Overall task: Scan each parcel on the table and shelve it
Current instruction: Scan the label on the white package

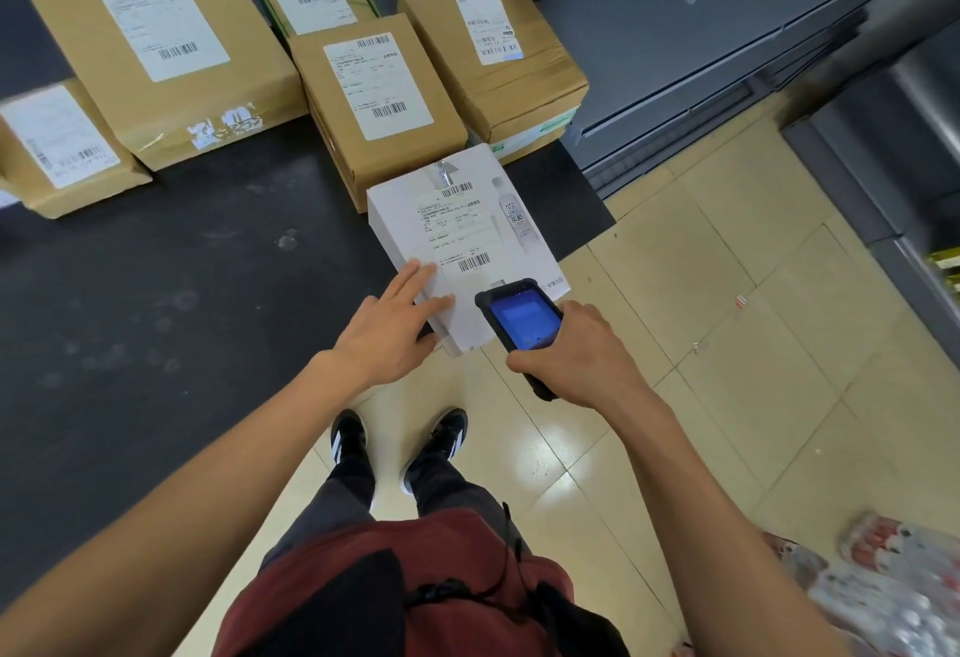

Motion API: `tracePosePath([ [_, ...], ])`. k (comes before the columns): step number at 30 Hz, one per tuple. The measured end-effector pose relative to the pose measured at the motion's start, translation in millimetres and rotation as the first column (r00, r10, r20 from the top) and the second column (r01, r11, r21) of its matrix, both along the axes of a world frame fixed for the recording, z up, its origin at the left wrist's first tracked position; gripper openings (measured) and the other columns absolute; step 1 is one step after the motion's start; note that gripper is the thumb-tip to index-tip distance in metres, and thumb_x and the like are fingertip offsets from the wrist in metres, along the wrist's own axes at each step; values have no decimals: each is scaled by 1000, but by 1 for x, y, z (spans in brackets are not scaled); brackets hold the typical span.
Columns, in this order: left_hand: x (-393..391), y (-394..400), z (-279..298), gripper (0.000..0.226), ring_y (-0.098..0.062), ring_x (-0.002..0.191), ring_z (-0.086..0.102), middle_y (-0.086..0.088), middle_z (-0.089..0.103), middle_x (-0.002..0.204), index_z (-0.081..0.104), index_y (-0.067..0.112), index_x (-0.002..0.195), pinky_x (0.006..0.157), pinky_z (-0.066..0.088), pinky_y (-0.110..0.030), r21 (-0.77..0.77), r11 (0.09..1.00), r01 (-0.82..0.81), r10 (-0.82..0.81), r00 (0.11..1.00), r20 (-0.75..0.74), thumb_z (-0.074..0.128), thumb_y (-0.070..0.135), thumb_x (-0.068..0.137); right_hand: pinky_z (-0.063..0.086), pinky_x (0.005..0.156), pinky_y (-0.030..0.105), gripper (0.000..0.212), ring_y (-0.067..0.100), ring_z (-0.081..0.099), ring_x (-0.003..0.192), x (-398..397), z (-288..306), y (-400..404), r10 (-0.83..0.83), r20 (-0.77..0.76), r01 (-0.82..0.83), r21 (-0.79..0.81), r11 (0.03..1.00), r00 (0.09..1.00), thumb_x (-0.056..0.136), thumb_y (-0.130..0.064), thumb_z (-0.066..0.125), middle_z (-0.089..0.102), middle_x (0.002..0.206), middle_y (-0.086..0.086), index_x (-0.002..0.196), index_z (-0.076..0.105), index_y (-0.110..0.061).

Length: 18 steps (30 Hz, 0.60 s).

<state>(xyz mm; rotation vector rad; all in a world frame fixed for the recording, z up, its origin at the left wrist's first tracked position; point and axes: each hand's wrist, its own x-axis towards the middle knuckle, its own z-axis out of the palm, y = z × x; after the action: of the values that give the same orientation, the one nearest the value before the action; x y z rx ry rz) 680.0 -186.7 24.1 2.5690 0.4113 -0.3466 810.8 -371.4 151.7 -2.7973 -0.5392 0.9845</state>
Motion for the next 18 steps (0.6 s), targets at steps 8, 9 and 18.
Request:
tracePosePath([
  [8, -43, 22, 15, 50, -18, 153, 19, 5, 34, 163, 48, 31, 149, 123, 27, -48, -294, 884, -363, 414, 901, 132, 61, 29, 101, 58, 74, 40, 62, 6, 59, 86, -25, -26, 20, -8, 28, 1, 245, 970, 1000, 63, -43, 75, 47, 107, -10, 115, 46, -27],
  [9, -53, 27, 17, 49, -17, 152, 22, 5, 36, 161, 49, 31, 148, 122, 29, -48, -327, 846, -422, 481, 868, 125, 62, 29, 100, 58, 73, 37, 63, 5, 58, 87, -31, -33, 25, -1, 30, -8, 300, 954, 1000, 64, -42, 76, 46, 106, -13, 118, 45, -28],
  [18, -142, 60, 21, 47, -14, 150, 25, 9, 38, 159, 50, 32, 147, 116, 39, -50, -320, 690, -649, 686, 727, 3, 60, 30, 101, 50, 73, 15, 84, 10, 53, 105, -99, -111, 102, 131, 30, -129, 491, 861, 991, 69, -51, 83, 37, 115, -16, 134, 32, -36],
])
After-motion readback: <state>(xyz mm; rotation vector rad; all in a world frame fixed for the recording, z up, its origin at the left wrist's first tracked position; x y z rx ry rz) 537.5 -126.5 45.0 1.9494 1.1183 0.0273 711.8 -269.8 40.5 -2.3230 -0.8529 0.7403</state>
